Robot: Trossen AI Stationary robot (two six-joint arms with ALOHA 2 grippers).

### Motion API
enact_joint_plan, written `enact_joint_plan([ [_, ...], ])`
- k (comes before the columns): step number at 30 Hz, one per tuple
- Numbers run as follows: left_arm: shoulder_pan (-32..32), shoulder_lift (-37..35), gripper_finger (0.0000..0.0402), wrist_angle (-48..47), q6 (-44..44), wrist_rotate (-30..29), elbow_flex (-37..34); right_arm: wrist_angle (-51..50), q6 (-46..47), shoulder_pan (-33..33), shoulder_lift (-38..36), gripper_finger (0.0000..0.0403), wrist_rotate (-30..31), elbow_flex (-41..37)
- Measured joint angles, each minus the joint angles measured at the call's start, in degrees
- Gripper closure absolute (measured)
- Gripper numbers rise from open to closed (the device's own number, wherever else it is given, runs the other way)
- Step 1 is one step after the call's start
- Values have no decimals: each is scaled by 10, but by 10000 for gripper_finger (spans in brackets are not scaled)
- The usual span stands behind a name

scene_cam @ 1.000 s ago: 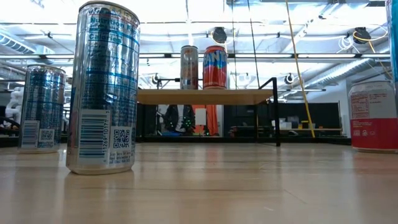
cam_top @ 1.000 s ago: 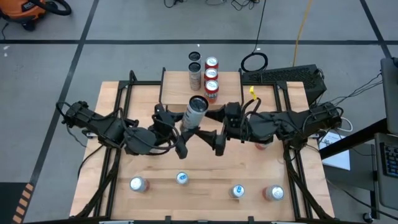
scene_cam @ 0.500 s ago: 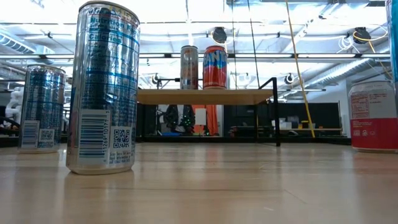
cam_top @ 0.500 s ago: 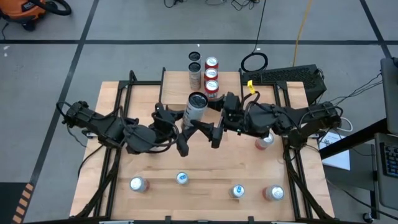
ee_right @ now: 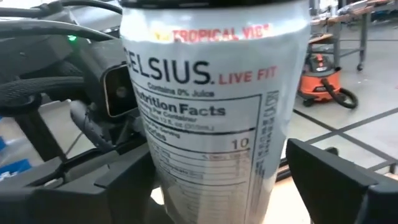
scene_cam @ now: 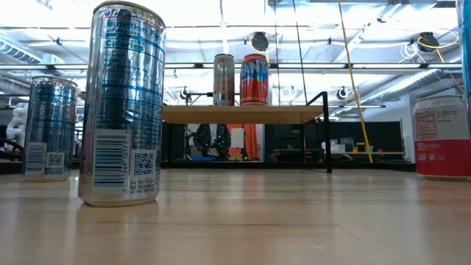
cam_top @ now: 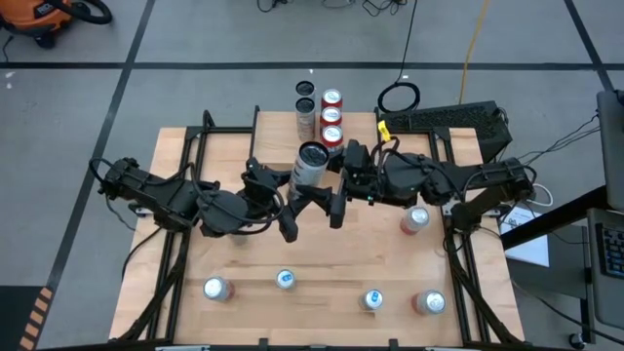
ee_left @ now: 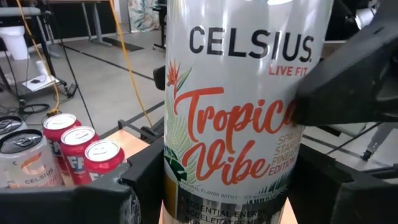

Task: Place canned beverage on shelf
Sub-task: Put the white and yellow soda can aligned with the other white and yellow soda cans on the shelf

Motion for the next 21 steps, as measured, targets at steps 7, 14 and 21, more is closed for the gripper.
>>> enact_joint_plan([
  [7, 0, 0, 143, -2, -1, 0, 0, 0, 8, -8, 0, 131, -16, 0],
  [14, 0, -2, 85, 5, -14, 39, 0, 0, 3, -9, -1, 161, -21, 0],
  [21, -1, -20, 32, 9, -19, 57, 0, -5, 0, -10, -1, 164, -32, 0],
])
